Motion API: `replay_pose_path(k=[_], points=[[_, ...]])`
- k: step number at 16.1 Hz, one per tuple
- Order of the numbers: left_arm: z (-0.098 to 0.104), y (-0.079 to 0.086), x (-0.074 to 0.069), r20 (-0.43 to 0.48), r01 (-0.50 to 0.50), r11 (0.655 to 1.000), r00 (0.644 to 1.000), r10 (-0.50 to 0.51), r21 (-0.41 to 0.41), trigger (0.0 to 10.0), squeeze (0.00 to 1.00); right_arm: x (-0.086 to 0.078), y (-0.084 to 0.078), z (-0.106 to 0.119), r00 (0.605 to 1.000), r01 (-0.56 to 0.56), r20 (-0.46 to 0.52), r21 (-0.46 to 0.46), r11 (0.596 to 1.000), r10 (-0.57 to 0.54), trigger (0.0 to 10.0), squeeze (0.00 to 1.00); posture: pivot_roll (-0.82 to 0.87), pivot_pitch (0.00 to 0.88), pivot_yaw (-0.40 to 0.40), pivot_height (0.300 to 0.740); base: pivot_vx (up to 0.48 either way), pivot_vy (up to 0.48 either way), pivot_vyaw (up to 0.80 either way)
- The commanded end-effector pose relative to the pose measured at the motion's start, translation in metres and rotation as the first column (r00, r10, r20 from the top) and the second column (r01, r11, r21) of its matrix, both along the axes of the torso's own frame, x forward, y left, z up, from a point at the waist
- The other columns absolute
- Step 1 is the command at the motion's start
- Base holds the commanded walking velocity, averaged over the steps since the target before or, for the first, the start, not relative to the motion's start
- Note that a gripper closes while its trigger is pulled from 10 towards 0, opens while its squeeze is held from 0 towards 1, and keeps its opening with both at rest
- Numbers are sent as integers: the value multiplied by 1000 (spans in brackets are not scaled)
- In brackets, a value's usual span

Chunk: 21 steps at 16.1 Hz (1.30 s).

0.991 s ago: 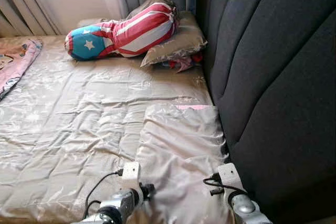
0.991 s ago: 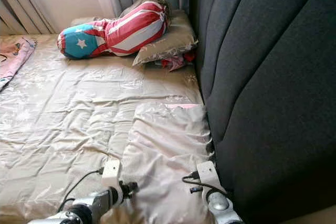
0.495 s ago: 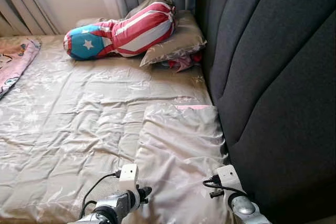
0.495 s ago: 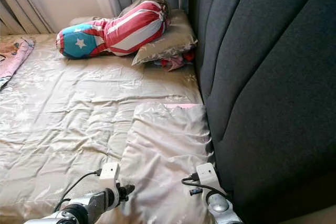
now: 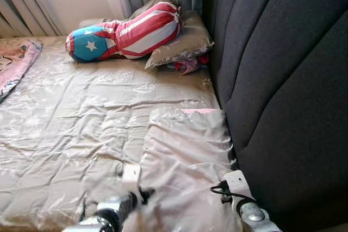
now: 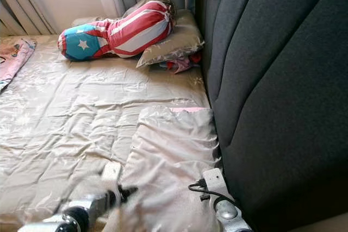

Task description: Clean up the room

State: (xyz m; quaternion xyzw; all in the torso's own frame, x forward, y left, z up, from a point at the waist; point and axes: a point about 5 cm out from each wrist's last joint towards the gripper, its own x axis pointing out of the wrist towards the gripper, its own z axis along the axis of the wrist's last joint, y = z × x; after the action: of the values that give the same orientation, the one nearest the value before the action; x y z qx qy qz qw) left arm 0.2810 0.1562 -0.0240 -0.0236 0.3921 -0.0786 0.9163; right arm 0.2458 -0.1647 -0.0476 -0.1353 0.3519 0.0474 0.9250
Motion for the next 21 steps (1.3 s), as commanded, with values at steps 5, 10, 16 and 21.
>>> replay_pose_path(k=[5, 10, 16, 21], points=[[12, 28, 6, 223, -120, 990, 970, 101, 74, 10000, 0, 3, -11, 11, 986, 56, 154, 54, 997, -64, 10000, 0, -13, 4, 11, 740, 0, 0, 0], [11, 29, -4, 305, -185, 980, 940, 156, 70, 10000, 0, -10, -3, 4, 980, 109, 147, 164, 980, -133, 10000, 0, -19, 0, 17, 740, 0, 0, 0], [4, 29, -12, 288, -213, 975, 939, 187, 59, 10000, 0, -1, 1, 10, 977, 90, 170, 209, 974, -127, 10000, 0, -18, 0, 23, 740, 0, 0, 0], [-8, 38, -24, 217, -212, 974, 957, 191, 82, 10000, 0, 4, -2, 14, 967, 110, 198, 241, 964, -160, 10000, 0, -24, 0, 25, 740, 0, 230, 413]])
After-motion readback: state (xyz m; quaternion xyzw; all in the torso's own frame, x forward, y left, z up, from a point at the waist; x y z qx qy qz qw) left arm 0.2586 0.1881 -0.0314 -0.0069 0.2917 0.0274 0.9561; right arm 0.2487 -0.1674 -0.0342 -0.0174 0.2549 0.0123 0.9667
